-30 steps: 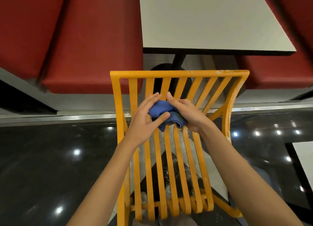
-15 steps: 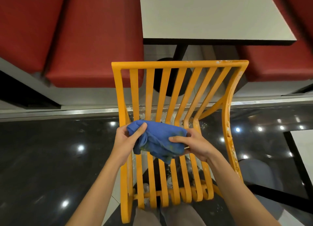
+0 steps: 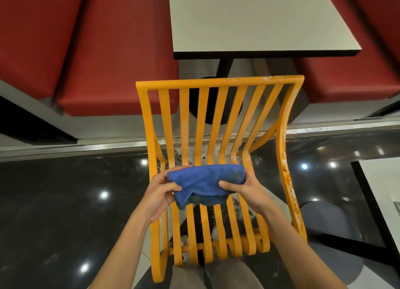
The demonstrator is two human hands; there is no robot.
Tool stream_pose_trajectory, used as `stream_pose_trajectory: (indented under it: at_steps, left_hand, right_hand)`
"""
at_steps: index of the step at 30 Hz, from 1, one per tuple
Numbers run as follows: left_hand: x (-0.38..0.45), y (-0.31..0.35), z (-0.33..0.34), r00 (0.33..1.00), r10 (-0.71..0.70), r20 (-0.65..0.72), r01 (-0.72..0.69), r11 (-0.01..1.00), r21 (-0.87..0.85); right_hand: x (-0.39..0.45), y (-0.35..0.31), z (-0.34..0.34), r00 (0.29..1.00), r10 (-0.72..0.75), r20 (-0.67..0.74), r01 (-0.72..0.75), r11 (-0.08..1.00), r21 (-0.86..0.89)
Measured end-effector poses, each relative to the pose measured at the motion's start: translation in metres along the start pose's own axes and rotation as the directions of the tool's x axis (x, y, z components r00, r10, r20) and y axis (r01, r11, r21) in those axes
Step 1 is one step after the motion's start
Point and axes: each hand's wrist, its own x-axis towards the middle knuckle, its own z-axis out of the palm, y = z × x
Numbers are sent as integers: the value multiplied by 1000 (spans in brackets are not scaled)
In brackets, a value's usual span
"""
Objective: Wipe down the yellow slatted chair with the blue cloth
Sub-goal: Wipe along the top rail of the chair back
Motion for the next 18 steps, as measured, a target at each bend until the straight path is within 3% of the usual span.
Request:
stream_pose_trajectory:
  at_steps: [4, 10, 12, 15, 18]
  left_hand:
    - [-2, 0, 9, 985, 170, 0, -169, 982, 83]
    - [-2, -2, 33, 987, 95, -130, -96, 995, -3]
    - [-4, -4, 43, 979, 112, -171, -104, 993, 56]
    - [0, -14, 60, 925, 169, -341, -120, 980, 161]
    - [-6, -20, 96, 872, 282, -401, -208, 953, 219]
  right_hand:
    - [-3, -5, -5, 993, -117, 8, 118, 989, -92]
    - [-5, -1, -10, 998, -46, -46, 45, 999, -10]
    - [-7, -3, -9, 991, -81, -104, 78, 996, -32]
    - [-9, -8, -3, 964, -178, -199, 151, 978, -146]
    - [-12, -10, 15, 950, -223, -219, 163, 951, -262]
